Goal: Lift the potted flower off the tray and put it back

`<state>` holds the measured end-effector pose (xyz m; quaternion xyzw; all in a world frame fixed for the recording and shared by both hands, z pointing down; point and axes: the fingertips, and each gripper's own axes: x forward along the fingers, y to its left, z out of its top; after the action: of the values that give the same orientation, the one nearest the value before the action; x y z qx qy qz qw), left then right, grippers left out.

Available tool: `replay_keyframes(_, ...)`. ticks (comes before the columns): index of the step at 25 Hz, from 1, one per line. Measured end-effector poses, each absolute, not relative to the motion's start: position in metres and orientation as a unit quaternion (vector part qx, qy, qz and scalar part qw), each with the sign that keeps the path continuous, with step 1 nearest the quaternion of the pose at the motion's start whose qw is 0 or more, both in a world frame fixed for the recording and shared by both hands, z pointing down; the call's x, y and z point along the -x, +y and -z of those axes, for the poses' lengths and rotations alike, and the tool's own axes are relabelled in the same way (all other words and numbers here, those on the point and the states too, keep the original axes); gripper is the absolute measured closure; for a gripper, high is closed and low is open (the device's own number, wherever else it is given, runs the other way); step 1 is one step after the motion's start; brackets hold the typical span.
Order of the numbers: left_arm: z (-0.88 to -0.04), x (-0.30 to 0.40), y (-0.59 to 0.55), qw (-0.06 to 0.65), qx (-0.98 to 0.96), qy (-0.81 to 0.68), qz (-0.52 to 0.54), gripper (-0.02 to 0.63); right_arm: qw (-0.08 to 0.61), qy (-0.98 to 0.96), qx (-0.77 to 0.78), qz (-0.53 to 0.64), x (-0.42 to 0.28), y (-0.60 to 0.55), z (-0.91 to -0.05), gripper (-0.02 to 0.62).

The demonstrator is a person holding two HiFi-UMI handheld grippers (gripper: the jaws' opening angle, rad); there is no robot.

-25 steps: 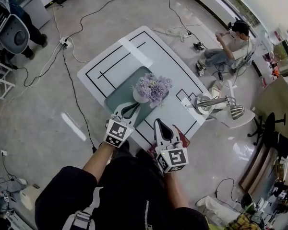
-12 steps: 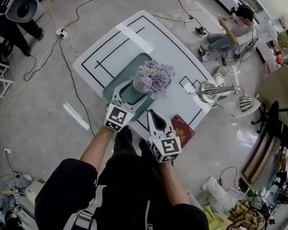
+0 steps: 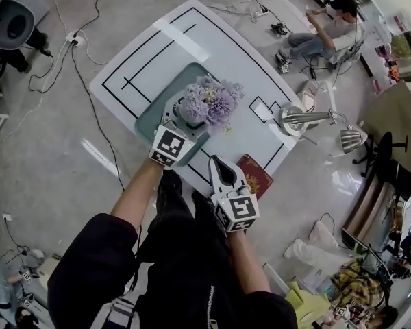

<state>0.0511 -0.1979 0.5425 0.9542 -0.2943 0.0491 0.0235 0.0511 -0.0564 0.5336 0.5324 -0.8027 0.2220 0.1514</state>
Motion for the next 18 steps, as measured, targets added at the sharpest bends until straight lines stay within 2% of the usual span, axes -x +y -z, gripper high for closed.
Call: replay_keyframes(18,-0.543,-0.077,-0.224,0.005,-0.955,-0.292,-0.044,0.224,0.156,-0.784,-0.552,-0.239,-0.073,-0.049,-0.541,0.588)
